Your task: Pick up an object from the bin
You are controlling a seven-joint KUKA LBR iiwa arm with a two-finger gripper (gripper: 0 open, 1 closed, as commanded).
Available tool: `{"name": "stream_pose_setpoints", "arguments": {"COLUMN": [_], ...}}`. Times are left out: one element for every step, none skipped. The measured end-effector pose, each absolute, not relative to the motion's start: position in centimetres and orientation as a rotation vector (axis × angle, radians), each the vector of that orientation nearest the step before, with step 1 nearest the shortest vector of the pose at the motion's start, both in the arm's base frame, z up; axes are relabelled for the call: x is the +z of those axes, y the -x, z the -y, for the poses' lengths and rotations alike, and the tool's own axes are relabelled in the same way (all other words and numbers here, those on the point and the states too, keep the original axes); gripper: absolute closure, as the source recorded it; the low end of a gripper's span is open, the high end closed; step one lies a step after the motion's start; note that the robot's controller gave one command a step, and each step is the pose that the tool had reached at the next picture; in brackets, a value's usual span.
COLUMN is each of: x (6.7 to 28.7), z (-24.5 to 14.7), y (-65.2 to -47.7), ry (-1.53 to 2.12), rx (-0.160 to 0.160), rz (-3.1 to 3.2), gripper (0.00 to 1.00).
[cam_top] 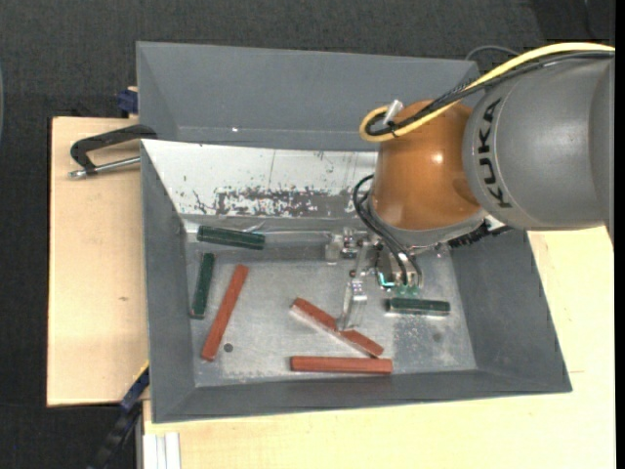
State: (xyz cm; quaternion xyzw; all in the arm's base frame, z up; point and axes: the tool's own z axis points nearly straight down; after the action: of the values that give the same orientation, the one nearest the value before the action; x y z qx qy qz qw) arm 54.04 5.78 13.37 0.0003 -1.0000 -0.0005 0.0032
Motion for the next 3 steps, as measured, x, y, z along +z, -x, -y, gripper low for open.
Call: {"name": "stream_pose_setpoints", "arguments": {"x": [13.8,9.8,11.7], "z": [-5.7,-6.0,-6.1], "y": [-54.2,-52.2,-52.2], "ry": [0.001,0.282,0.296], "rx": [-0.002,-0.004,-0.001], "rz": [3.142,3.137,3.127], "gripper": [0.00,0.00,0.00]}}
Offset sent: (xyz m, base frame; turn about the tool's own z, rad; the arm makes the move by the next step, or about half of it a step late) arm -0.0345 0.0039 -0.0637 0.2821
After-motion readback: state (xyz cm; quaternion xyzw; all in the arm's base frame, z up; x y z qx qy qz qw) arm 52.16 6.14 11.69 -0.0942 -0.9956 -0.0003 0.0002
